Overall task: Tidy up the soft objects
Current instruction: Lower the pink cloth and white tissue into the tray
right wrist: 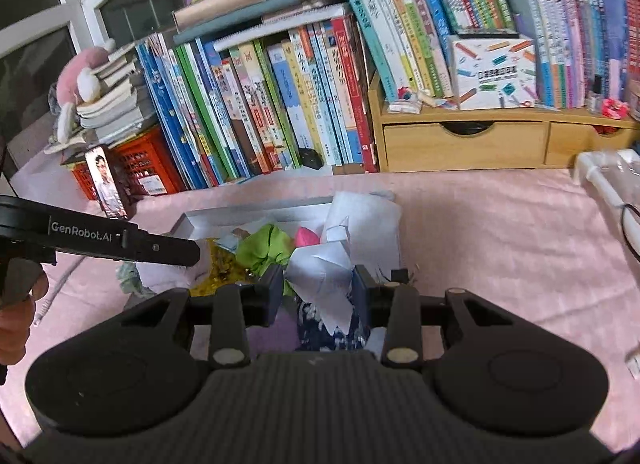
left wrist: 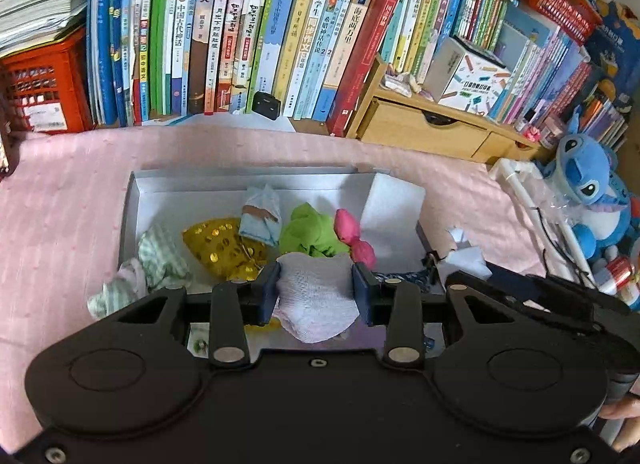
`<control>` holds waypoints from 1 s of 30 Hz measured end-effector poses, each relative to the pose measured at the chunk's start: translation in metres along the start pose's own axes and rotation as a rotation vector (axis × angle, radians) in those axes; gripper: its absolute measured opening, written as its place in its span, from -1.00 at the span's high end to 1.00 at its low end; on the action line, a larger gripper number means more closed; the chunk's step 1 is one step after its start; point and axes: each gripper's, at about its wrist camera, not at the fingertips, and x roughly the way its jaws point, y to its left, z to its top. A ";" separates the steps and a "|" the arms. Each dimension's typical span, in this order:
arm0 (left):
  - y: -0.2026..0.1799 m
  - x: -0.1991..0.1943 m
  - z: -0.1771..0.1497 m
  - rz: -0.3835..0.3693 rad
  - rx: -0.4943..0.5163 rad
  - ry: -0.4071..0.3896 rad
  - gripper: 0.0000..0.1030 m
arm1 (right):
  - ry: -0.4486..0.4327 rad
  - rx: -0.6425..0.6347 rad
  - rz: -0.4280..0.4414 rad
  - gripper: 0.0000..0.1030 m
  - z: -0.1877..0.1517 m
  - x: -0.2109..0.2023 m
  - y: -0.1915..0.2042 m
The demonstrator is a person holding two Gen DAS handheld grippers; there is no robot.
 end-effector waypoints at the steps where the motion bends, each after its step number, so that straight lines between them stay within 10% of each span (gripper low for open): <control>1: 0.001 0.004 0.002 0.004 0.004 0.001 0.29 | 0.004 0.001 0.004 0.18 0.001 0.006 0.000; 30: 0.010 0.090 0.023 0.000 0.019 0.109 0.27 | 0.129 -0.016 -0.051 0.19 0.006 0.102 -0.010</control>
